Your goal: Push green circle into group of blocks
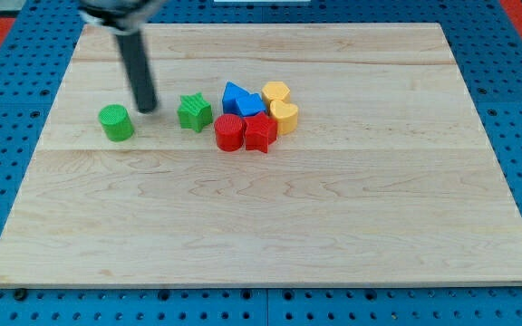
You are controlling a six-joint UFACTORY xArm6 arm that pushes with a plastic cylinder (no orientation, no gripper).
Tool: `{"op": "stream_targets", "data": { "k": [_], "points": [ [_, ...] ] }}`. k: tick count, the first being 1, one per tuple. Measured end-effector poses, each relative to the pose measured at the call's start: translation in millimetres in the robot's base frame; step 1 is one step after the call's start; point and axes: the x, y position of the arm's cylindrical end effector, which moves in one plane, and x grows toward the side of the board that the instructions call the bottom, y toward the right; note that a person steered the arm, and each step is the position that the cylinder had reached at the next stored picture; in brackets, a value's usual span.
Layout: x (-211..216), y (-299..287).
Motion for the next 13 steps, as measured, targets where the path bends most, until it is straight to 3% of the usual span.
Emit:
{"op": "stream_targets", "data": {
  "k": [1, 2, 5, 6, 8, 12, 13],
  "points": [
    [-5, -62],
    [42, -79],
    [43, 55],
    [46, 68],
    [81, 24],
    [89, 129],
    [108, 93]
  ]
}}
